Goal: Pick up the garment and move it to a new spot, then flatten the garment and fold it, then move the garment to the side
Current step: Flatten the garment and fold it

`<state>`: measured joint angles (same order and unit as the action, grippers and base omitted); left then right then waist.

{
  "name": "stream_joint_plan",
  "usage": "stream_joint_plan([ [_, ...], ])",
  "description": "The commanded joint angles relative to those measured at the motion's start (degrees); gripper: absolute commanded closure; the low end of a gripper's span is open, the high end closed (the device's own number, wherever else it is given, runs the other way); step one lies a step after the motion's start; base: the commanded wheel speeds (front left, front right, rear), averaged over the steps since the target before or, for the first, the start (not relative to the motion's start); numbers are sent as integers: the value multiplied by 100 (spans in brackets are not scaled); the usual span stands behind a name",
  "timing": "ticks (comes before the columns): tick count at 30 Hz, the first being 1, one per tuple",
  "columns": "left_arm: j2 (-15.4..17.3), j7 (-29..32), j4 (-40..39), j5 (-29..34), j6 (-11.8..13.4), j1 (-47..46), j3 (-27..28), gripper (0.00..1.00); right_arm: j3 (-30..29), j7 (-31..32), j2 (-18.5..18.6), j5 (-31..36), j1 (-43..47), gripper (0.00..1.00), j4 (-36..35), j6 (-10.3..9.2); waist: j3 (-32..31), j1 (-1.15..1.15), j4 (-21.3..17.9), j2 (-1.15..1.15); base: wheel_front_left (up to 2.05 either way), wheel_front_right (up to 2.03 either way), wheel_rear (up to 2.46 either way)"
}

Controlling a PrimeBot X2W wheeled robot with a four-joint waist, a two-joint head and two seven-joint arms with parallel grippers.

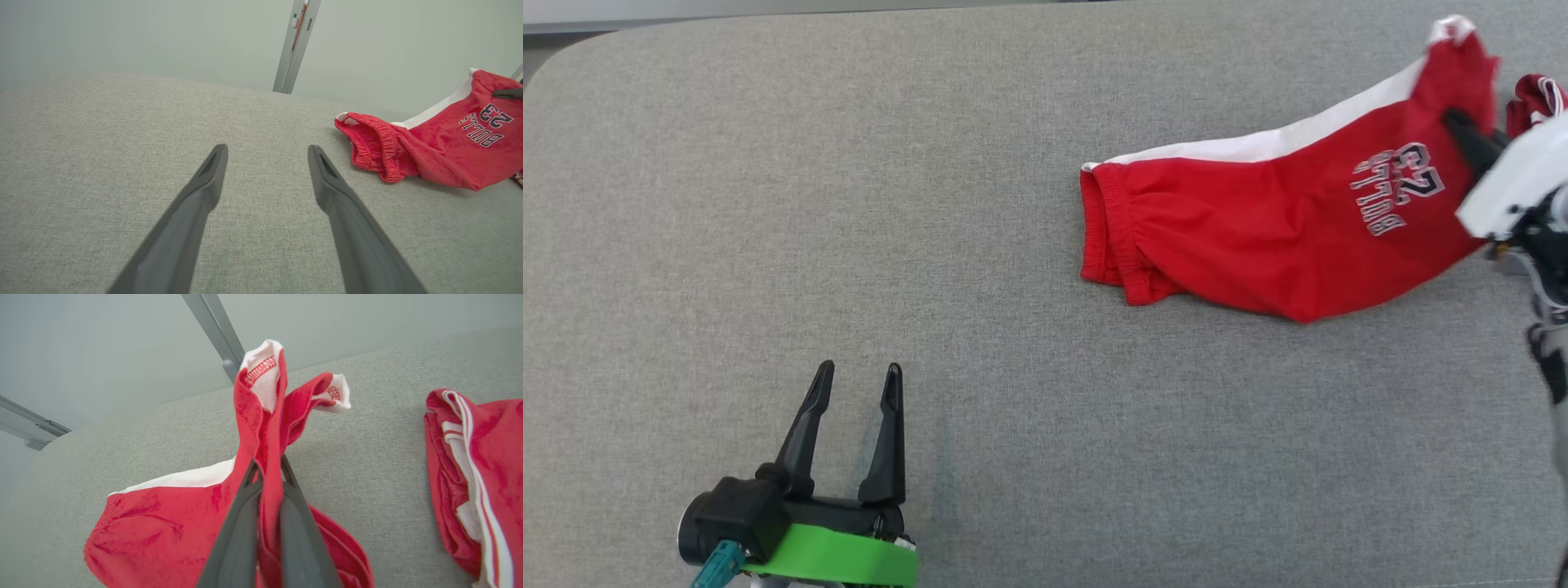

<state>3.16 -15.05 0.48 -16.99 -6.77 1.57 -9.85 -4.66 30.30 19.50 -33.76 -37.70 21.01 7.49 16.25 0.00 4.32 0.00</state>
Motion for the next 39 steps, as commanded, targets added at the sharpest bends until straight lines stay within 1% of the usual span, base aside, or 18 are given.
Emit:
stream_joint_plan([
  [1,-10,-13,30,23,-27,62,7,0,147,139,-201,74,10,100,-185,-1,-42,0,-8,0,0,0,0],
  [4,-22,-13,63,-60,-38,17,-56,0,524,433,-624,198,12,100,-453,-2,-11,0,21,0,0,0,0],
  [6,-22,-13,106,-143,-46,-24,-92,0,774,498,-951,358,-8,100,-498,-2,30,0,42,0,0,0,0],
  [7,-23,-14,137,-163,-50,-61,-124,0,881,474,-1142,451,-24,100,-430,-2,47,0,60,0,0,0,0],
  [9,-23,-13,212,-201,-53,-123,-180,0,1079,386,-1388,611,-17,100,-230,-2,54,0,110,0,0,0,0],
  [11,-24,-13,280,-228,-60,-174,-238,0,1230,218,-1530,770,-2,100,4,-2,60,0,183,0,0,0,0],
  [16,-23,-13,382,-310,-50,-194,-274,0,1369,-272,-1647,952,-96,100,551,-2,24,0,366,0,0,0,0],
  [23,-23,-14,486,-306,-44,-77,-342,0,1653,-871,-1657,578,-320,100,1123,-2,-39,0,451,0,0,0,0],
  [24,-23,-14,500,-298,-43,-64,-352,0,1727,-940,-1656,516,-356,76,1209,-2,-56,0,447,0,0,0,0],
  [25,-24,-14,511,-292,-40,-55,-360,0,1790,-1032,-1656,454,-382,43,1248,-1,-71,0,441,0,0,0,0],
  [26,-24,-14,523,-283,-34,-43,-365,0,1857,-1128,-1657,338,-396,0,1305,-1,-97,0,429,0,0,0,0],
  [29,-23,-14,547,-235,-22,-8,-346,0,2086,-1445,-1656,-43,-358,0,1361,-2,-181,0,377,0,0,0,0],
  [30,-23,-14,557,-217,-21,19,-326,0,2198,-1534,-1656,-261,-312,0,1337,-2,-218,0,349,0,0,0,0],
  [34,-23,-14,586,-146,-17,130,-251,0,2555,-1887,-1654,-772,-141,0,1176,-2,-391,0,210,0,0,0,0],
  [37,-22,-14,580,-113,-7,232,-197,0,2676,-2230,-1654,-645,-25,0,998,-2,-537,0,92,0,0,0,0],
  [39,-22,-14,573,-100,3,316,-169,0,2656,-2508,-1599,-309,87,0,885,-2,-651,0,21,0,0,0,0],
])
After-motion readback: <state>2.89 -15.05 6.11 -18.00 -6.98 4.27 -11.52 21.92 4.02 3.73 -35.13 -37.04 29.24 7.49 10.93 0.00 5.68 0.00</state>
